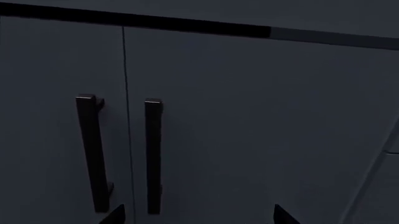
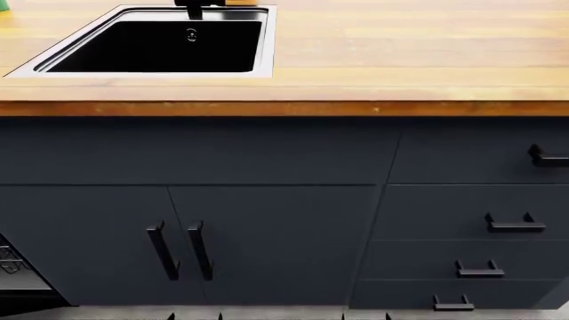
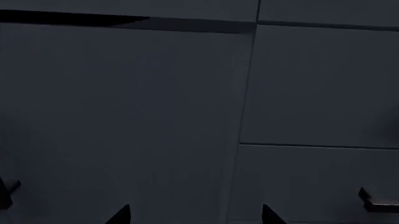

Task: Close the dishwasher door

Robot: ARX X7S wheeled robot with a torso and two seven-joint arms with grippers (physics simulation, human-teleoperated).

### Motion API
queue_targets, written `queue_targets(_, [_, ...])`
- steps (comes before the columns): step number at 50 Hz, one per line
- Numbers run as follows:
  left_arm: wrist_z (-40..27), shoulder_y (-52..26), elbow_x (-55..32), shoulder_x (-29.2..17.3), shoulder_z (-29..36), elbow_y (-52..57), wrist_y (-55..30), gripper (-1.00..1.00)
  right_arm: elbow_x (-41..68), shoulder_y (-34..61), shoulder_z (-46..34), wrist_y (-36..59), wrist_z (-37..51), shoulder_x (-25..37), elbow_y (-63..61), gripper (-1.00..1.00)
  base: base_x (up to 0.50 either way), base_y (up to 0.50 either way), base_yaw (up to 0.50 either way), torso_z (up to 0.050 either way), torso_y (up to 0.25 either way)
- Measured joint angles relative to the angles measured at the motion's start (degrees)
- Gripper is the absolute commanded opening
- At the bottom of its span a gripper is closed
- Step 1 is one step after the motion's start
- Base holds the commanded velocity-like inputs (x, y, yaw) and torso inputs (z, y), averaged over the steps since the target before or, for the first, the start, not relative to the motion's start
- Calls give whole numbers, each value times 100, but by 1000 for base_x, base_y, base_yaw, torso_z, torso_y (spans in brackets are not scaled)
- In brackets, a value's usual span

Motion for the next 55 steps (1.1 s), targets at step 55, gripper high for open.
queue_targets(55, [-16, 4, 29, 0, 3, -1, -5, 100, -3, -6, -8, 0, 7, 0, 1, 100, 0, 0, 0, -50, 0])
